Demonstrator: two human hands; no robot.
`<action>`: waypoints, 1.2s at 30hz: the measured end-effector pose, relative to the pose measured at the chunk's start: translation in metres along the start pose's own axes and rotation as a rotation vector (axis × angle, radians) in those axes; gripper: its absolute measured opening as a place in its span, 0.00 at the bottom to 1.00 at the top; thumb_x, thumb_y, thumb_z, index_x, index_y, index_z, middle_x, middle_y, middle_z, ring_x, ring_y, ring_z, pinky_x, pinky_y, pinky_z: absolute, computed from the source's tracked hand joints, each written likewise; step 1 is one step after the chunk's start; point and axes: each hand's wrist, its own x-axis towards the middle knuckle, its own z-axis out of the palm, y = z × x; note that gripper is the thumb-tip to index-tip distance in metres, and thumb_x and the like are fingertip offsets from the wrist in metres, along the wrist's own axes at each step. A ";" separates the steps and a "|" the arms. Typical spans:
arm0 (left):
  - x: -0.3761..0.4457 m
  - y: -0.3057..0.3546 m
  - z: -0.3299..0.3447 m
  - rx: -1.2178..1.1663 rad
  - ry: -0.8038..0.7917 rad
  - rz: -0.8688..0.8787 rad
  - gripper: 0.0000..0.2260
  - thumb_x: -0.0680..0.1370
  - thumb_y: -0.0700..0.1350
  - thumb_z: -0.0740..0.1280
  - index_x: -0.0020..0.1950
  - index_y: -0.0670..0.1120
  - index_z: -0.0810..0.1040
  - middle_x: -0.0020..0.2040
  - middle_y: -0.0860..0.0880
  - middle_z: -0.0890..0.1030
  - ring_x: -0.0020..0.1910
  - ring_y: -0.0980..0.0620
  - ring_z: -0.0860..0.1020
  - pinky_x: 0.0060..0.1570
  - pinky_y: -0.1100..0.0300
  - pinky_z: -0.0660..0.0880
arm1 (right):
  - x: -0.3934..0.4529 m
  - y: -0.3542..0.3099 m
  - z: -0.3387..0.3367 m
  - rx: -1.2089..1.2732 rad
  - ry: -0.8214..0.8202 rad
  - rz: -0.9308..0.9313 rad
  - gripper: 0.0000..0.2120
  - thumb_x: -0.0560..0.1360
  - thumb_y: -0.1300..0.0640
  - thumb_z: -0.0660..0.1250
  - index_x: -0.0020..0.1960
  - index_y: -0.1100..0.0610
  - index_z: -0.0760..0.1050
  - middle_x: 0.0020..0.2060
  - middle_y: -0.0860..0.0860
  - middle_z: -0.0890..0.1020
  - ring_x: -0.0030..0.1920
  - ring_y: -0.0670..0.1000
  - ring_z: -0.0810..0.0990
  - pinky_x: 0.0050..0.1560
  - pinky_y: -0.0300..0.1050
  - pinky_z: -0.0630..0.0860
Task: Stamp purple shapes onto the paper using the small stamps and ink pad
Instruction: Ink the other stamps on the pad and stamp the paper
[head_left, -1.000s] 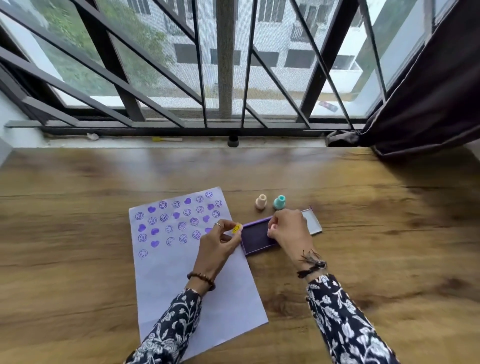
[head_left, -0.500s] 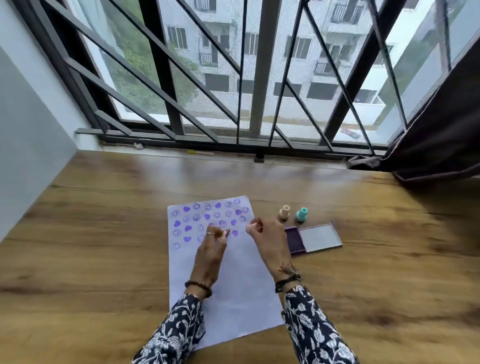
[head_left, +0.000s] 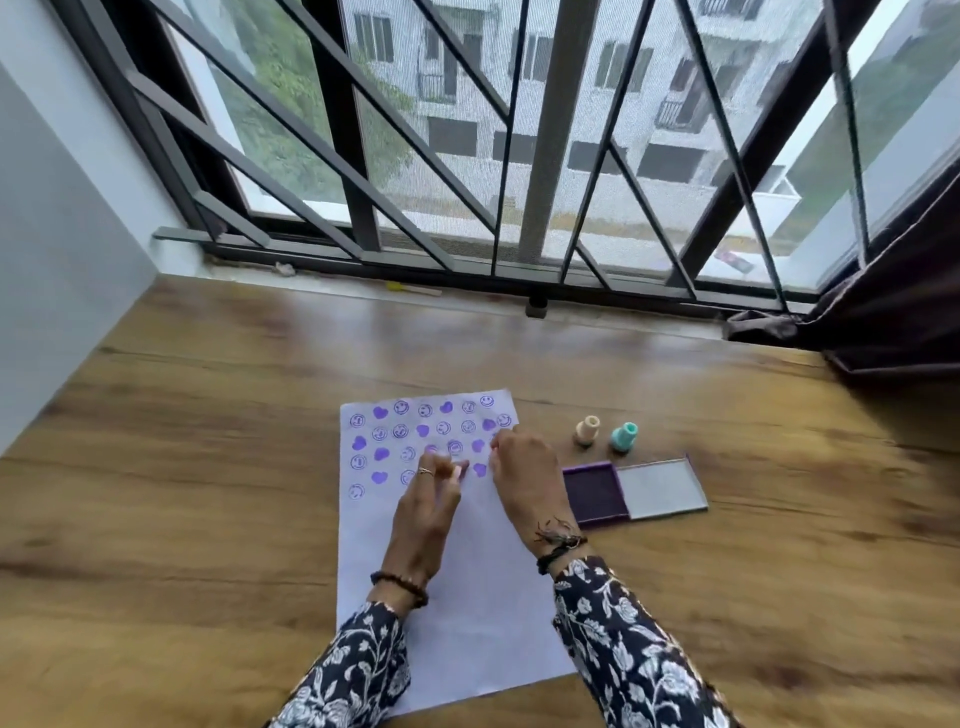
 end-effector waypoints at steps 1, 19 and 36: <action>0.001 -0.001 0.000 -0.002 0.005 -0.003 0.07 0.77 0.50 0.58 0.48 0.48 0.72 0.50 0.53 0.80 0.48 0.65 0.75 0.44 0.73 0.69 | 0.008 0.000 -0.003 -0.020 -0.046 -0.011 0.10 0.75 0.67 0.56 0.50 0.64 0.75 0.50 0.61 0.80 0.51 0.61 0.78 0.48 0.51 0.73; -0.012 0.024 -0.001 -0.262 0.280 -0.112 0.02 0.76 0.42 0.65 0.44 0.49 0.73 0.43 0.51 0.78 0.38 0.63 0.75 0.39 0.72 0.71 | -0.042 0.030 -0.027 1.336 0.088 0.547 0.04 0.71 0.63 0.69 0.42 0.57 0.83 0.39 0.52 0.85 0.40 0.48 0.79 0.46 0.42 0.77; -0.015 0.068 0.004 -0.446 -0.177 -0.382 0.05 0.74 0.44 0.67 0.44 0.45 0.82 0.37 0.50 0.80 0.36 0.54 0.70 0.36 0.60 0.66 | -0.076 0.021 -0.054 1.239 0.090 0.263 0.07 0.67 0.60 0.74 0.45 0.54 0.84 0.40 0.47 0.88 0.46 0.44 0.85 0.42 0.30 0.78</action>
